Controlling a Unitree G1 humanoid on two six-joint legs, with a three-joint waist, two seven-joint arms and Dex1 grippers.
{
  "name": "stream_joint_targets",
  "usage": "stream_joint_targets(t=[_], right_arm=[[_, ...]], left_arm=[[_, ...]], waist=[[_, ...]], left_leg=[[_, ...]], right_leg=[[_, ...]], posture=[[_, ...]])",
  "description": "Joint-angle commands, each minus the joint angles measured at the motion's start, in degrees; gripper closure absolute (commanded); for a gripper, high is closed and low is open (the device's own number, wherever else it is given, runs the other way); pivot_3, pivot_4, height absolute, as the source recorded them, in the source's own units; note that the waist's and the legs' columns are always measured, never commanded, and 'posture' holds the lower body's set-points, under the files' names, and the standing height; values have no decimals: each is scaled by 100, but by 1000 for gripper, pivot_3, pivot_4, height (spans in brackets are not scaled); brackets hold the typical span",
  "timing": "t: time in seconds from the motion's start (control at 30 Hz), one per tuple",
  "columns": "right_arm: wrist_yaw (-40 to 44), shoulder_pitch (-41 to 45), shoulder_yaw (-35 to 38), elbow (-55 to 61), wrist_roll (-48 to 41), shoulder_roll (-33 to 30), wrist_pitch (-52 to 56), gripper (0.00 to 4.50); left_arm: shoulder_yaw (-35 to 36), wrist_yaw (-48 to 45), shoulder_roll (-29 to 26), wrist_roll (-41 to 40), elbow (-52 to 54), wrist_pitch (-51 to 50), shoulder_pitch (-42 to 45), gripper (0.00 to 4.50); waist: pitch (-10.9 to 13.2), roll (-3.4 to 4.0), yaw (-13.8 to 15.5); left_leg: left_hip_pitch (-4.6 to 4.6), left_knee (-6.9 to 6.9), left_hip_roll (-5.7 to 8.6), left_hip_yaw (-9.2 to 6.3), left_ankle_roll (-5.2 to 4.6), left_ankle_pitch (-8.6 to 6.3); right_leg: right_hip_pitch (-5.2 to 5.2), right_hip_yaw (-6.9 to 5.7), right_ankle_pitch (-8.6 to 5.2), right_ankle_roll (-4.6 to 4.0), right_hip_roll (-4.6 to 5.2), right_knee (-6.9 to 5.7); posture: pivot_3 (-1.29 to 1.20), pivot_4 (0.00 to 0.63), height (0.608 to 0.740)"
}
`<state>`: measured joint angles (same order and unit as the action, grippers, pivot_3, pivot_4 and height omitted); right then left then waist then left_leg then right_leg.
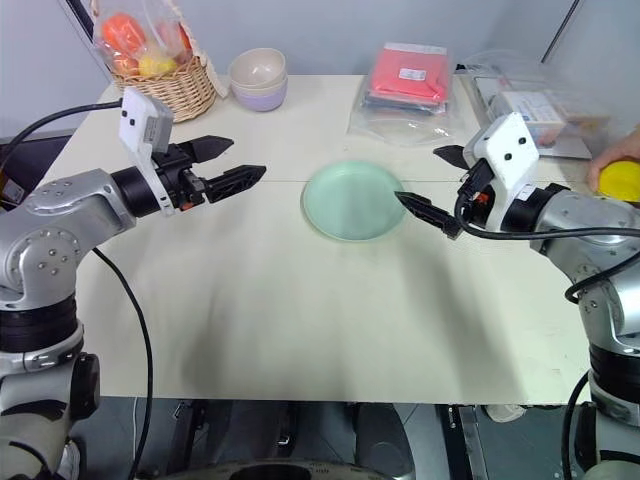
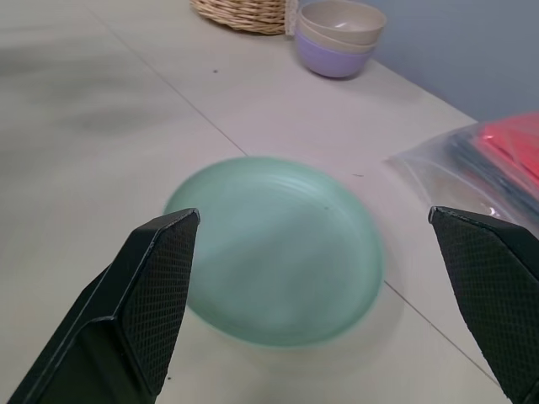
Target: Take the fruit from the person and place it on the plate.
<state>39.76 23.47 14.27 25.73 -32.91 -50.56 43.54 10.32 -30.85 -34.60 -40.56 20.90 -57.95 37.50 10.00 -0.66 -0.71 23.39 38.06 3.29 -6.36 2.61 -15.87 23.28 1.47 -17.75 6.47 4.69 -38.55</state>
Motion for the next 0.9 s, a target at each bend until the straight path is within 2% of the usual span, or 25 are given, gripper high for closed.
stream_joint_targets(t=[0.03,0.9], right_arm=[[-17,80,169,188,-70,-73,-15,0],[-27,-117,304,294,-111,-105,86,0]], left_arm=[[77,99,53,-15,31,150,127,45],[24,103,7,-282,129,45,99,45]], waist=[[0,0,1],[0,0,0]], left_leg=[[0,0,0,0,0,0],[0,0,0,0,0,0]], right_leg=[[0,0,0,0,0,0],[0,0,0,0,0,0]], posture=[[0,150,740],[0,150,740]])
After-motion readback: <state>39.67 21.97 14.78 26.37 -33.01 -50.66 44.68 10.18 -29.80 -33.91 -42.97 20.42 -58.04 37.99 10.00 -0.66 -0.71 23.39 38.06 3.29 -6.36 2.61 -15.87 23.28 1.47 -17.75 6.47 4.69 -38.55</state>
